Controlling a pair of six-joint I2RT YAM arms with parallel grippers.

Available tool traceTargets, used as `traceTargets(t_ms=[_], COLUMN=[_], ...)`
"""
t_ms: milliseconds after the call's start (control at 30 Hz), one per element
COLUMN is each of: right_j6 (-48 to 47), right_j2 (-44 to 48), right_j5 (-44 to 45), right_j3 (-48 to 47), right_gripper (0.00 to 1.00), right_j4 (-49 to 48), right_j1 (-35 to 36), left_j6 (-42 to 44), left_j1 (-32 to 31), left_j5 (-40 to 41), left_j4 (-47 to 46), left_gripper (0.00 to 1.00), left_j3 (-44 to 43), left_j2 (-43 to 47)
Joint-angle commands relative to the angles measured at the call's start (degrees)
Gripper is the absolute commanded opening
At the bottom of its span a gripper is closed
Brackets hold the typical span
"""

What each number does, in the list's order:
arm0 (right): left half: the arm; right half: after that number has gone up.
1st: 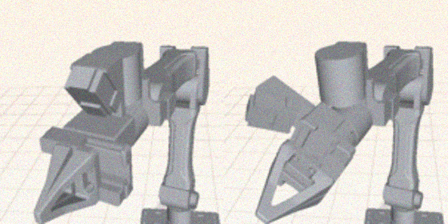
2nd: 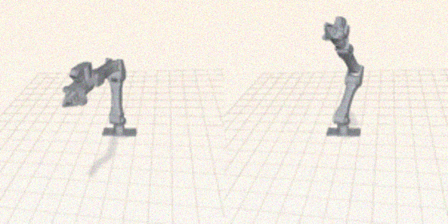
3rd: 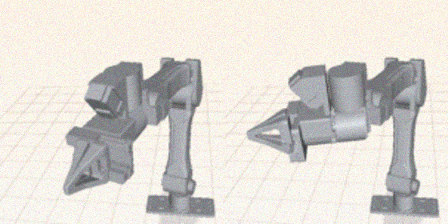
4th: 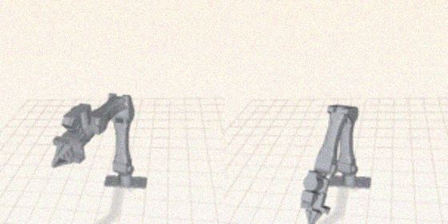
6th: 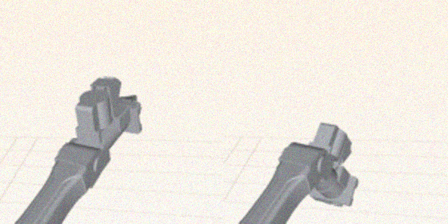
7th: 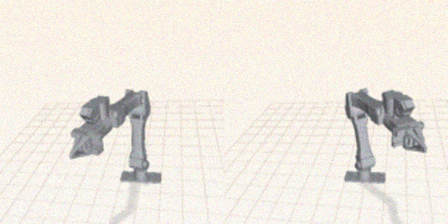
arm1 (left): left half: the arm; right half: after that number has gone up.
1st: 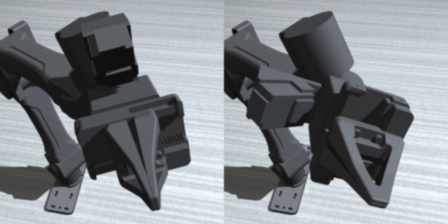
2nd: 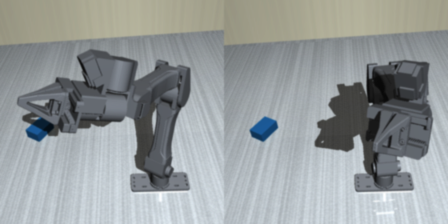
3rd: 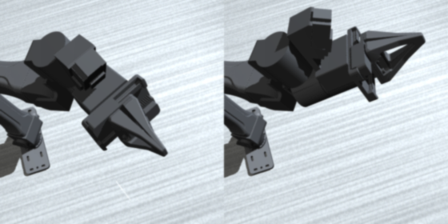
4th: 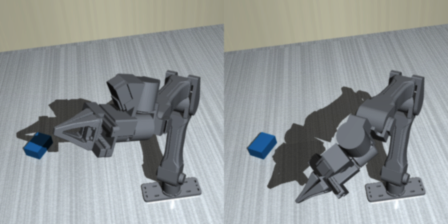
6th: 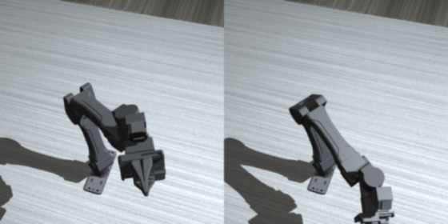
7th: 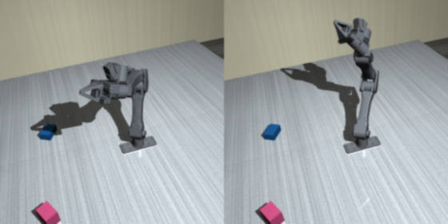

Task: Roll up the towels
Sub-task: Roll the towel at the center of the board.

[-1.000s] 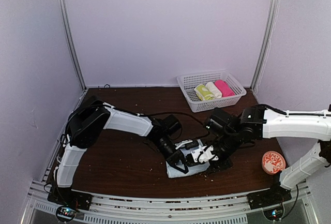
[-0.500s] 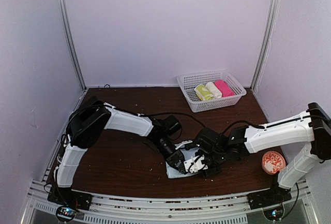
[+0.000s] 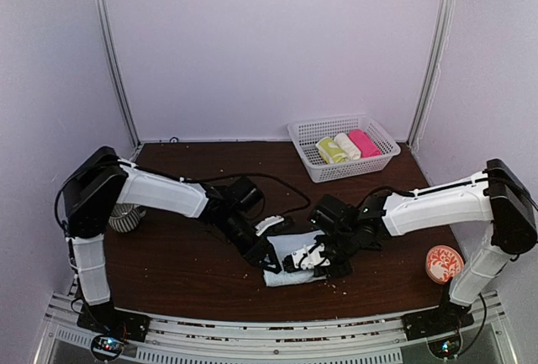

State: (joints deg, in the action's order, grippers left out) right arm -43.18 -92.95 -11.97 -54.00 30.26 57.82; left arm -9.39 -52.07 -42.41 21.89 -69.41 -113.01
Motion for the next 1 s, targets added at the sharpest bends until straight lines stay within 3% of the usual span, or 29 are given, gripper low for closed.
traceTargets(t_ms=[0, 133, 267, 400, 500, 667, 967], right_j6=[-3.8, -5.7, -8.3, -9.6, -10.0, -8.6, -7.3], right_j2=[-5.0, -11.6, -21.1, -28.8, -32.8, -32.9, -32.8], right_j5=[-10.2, -15.6, -22.6, -26.8, -29.0, -29.0, -29.4], right_j3=[-4.9, -11.9, -20.9, -27.1, -30.5, -31.6, -31.7], right_gripper=[0.15, 0.15, 0.13, 0.13, 0.14, 0.14, 0.14], right_j4=[14.0, 21.3, 30.8, 37.8, 42.0, 41.2, 39.7], right_j1=[-6.0, -11.0, -16.1, -19.7, -21.0, -21.2, -21.1], left_j6=[-2.5, -1.5, 5.3, 10.5, 14.7, 22.3, 29.6], left_j1=[1.7, 0.2, -5.3, -9.4, -12.7, -17.0, -17.6], left_j5=[14.2, 21.3, 30.1, 33.4, 35.3, 42.9, 44.6], left_j4=[-5.0, -8.7, -14.6, -14.9, -12.5, -1.3, -1.1], left_gripper=[0.41, 0.42, 0.43, 0.45, 0.47, 0.47, 0.48], left_j3=[6.0, 10.9, 15.6, 15.8, 12.6, 1.2, -6.0], left_j2=[11.3, 21.3, 31.8, 34.2, 30.8, 18.5, 6.7])
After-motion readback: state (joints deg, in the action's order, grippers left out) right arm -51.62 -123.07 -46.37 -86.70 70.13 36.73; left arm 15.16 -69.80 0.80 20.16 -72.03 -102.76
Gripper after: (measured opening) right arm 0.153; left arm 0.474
